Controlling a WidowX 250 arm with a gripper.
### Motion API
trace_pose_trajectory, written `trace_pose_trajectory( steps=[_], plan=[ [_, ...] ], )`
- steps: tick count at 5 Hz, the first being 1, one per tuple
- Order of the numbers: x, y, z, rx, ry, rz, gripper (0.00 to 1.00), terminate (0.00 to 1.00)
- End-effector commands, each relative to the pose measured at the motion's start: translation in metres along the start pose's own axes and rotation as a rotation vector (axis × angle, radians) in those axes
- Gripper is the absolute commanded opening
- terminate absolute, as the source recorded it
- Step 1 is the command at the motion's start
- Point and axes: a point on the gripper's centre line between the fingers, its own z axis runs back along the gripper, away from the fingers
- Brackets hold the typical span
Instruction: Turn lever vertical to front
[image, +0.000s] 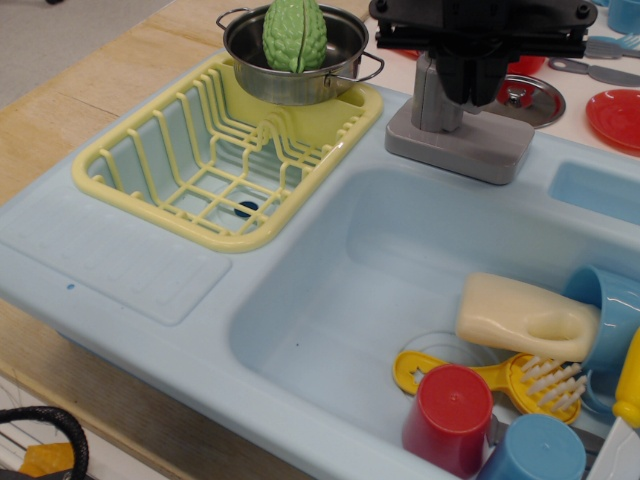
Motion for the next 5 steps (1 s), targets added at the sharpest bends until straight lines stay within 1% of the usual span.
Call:
trace_pose_trajectory(
  steps=[1,2,3,4,5],
  plan=[
    [-0.012,0.018,0.011,-0.022,-0.027,0.079,0.0,0.0],
    [-0.018,0.024,0.004,-0.026,0.002,0.112,0.0,0.0],
    [-0.022,0.029,-0.003,-0.038,0.011,0.139,0.0,0.0],
    [-0.021,0.03,-0.005,-0.03,0.03,0.152,0.0,0.0],
    [-0.025,0.033,-0.003,-0.01,0.097,0.22,1.0,0.0]
  ],
)
